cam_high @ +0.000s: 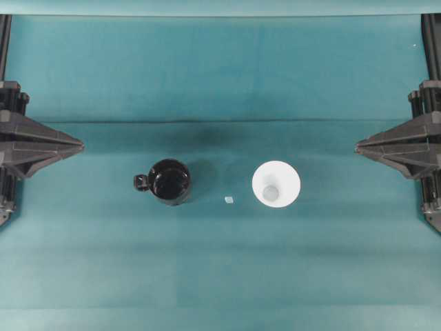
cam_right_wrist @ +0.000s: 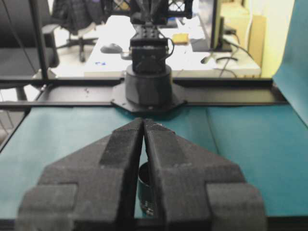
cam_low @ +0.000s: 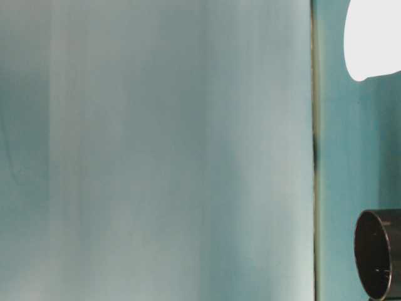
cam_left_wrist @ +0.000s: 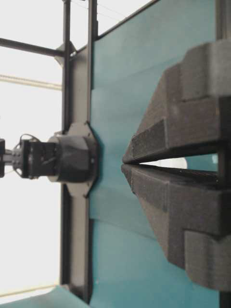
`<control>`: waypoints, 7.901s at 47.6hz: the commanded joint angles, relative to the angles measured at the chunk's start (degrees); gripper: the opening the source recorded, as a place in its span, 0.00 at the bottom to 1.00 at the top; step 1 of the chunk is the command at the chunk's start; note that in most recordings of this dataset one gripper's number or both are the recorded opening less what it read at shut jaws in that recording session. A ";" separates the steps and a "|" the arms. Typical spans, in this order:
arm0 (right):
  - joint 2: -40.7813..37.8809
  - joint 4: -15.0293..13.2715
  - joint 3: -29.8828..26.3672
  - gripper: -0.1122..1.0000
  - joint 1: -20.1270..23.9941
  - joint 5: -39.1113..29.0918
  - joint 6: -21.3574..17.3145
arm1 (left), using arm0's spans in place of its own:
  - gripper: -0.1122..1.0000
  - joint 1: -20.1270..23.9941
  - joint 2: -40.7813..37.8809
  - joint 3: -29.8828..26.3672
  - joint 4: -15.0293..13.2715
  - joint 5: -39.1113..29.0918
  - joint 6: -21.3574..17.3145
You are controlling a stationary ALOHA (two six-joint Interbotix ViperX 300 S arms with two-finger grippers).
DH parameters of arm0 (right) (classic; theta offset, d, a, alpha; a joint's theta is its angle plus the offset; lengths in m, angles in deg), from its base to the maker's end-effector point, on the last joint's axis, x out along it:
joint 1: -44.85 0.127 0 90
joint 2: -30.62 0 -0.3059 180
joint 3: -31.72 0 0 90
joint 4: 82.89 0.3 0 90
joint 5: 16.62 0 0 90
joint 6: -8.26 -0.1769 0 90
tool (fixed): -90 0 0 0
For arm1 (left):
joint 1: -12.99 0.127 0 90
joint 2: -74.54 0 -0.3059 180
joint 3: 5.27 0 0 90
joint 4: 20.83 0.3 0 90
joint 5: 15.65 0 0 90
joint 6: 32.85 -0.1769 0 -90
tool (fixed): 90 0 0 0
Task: Put a paper cup into the cup holder on your left arm.
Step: 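Move the left gripper toward the black mug's handle, then close the left gripper on the black mug's handle, then slide the black mug right toward the white paper cup with left gripper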
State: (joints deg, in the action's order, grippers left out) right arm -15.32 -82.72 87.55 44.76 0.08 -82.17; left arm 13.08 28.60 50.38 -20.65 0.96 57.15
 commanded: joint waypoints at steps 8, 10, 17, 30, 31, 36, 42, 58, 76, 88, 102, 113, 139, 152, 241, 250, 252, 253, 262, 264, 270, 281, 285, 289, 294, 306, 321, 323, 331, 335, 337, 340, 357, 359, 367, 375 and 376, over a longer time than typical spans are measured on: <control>-2.64 1.05 -1.85 0.15 -0.26 -7.91 -1.41 | 0.13 0.00 -4.57 -3.52 0.70 -2.81 0.18; -2.99 1.05 -2.55 0.12 -0.26 -10.63 -1.93 | 0.13 0.00 -4.92 -3.78 0.70 -2.90 0.18; -3.69 0.97 -4.13 0.09 -0.35 -18.19 -3.43 | 0.13 0.00 -6.68 -4.04 0.70 -3.16 1.05; -6.24 1.05 -4.13 0.09 -0.44 -26.19 -6.15 | 0.13 0.00 -13.80 -4.66 0.70 -10.81 6.24; -6.59 0.97 -4.13 0.09 -0.44 -26.54 -6.42 | 0.13 0.00 -14.33 -4.75 0.70 -11.25 6.33; -8.44 0.97 -4.22 0.09 -0.44 -28.04 -7.73 | 0.13 0.09 -16.96 -5.27 0.70 -13.62 6.15; -10.11 0.97 -4.22 0.09 -0.44 -28.65 -8.79 | 0.13 0.44 -18.90 -5.54 0.79 -16.79 6.24; -11.43 0.97 -4.22 0.09 -0.44 -29.18 -9.23 | 0.13 1.41 -20.57 -5.89 0.70 -23.82 6.86; -11.43 0.97 -4.22 0.09 -0.88 -30.23 -9.32 | 0.13 1.76 -25.66 -4.48 0.79 -24.08 6.42; -11.43 1.05 -4.22 0.09 -1.41 -30.23 -9.23 | 0.13 1.85 -30.59 -3.78 0.79 -20.92 6.33; -11.43 0.97 -4.22 0.08 -1.58 -30.23 -9.32 | 0.13 3.08 -33.75 -3.69 0.79 -17.93 6.42; -11.43 0.97 -4.22 0.08 -1.58 -30.23 -9.23 | 0.13 3.43 -34.10 -2.55 0.79 -17.93 6.86; -11.43 0.97 -4.22 0.08 -1.58 -31.11 -9.32 | 0.95 3.16 -36.56 -2.02 0.70 -14.94 6.68; -11.43 1.05 -4.22 0.08 -1.58 -32.08 -9.40 | 0.91 2.99 -40.78 -4.04 0.70 -8.35 6.68; -11.51 1.14 -4.22 0.08 -1.58 -32.17 -10.20 | 0.36 2.72 -46.05 -8.79 0.79 -3.16 6.68; -11.43 1.14 -4.22 0.08 -1.58 -32.17 -10.20 | 0.36 2.81 -48.43 -12.92 0.79 -1.05 5.19; -11.51 1.14 -4.22 0.08 -1.58 -32.17 -10.20 | 0.36 2.81 -49.22 -14.41 0.79 -1.05 4.31; -11.51 1.14 -4.22 0.08 -1.58 -32.26 -10.28 | 0.36 2.81 -49.57 -14.94 0.79 -1.14 3.96; -11.43 1.14 -4.22 0.08 -1.58 -32.26 -10.28 | 0.36 2.81 -52.82 -18.54 0.79 -1.23 2.11; -11.43 1.14 -4.22 0.08 -1.58 -32.17 -10.28 | 0.36 2.72 -53.61 -19.16 0.70 -1.14 2.11; -11.43 1.14 -4.22 0.08 -1.58 -32.17 -10.28 | 0.36 2.72 -55.99 -20.39 0.79 -0.97 2.02; -11.43 1.14 -4.22 0.08 -1.58 -32.26 -10.28 | 0.36 2.64 -57.74 -20.65 0.79 -0.88 1.85; -11.43 1.14 -4.22 0.08 -1.58 -32.26 -10.20 | 0.36 2.55 -57.92 -20.74 0.79 -0.79 1.85; -11.43 1.14 -4.22 0.08 -1.58 -32.26 -10.28 | 0.36 2.46 -58.36 -20.74 0.70 -0.70 1.85; -11.43 1.14 -4.22 0.08 -1.58 -32.26 -10.20 | 0.36 2.37 -58.80 -20.65 0.79 -0.26 1.85; -11.43 1.14 -4.22 0.08 -1.58 -32.26 -10.28 | 0.36 2.37 -59.59 -21.09 0.70 0.79 1.67; -11.43 1.14 -4.22 0.08 -1.58 -32.26 -10.28 | 0.36 2.37 -60.73 -22.41 0.79 0.79 1.49; -11.43 1.14 -4.22 0.08 -1.58 -32.17 -10.28 | 0.36 2.37 -60.82 -22.41 0.70 0.79 1.49; -11.43 1.14 -4.22 0.08 -1.58 -32.26 -10.28 | 0.36 2.29 -60.91 -22.41 0.79 0.62 1.49; -11.43 1.14 -4.22 0.08 -1.58 -32.26 -10.28 | 0.36 2.29 -60.91 -22.41 0.70 0.26 1.49; -11.51 1.14 -4.22 0.08 -1.58 -32.26 -10.28 | 0.36 2.29 -61.00 -22.41 0.79 -0.09 1.49; -11.51 1.14 -4.22 0.08 -1.58 -32.26 -10.28 | 0.36 2.29 -61.00 -22.41 0.79 -0.88 1.41; -11.43 1.14 -4.22 0.08 -1.58 -32.26 -10.28 | 0.36 2.37 -61.70 -22.76 0.79 -3.34 -0.53; -11.43 1.14 -4.22 0.08 -1.58 -32.26 -10.28 | 0.36 2.37 -61.70 -22.94 0.79 -3.34 -0.53; -11.43 1.14 -4.22 0.08 -1.58 -32.17 -10.28 | 0.36 2.37 -61.79 -23.29 0.79 -3.34 -0.53; -11.43 1.23 -4.22 0.08 -1.58 -32.26 -10.28 | 0.36 2.46 -61.79 -23.29 0.79 -3.25 -0.53; -11.43 1.14 -4.22 0.08 -1.58 -32.26 -10.28 | 0.36 2.46 -61.79 -23.29 0.70 -3.25 -0.53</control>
State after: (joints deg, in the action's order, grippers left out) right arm -26.57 -81.66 84.83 43.27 -32.35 -91.93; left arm 15.45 -33.02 27.71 -19.95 -2.55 56.71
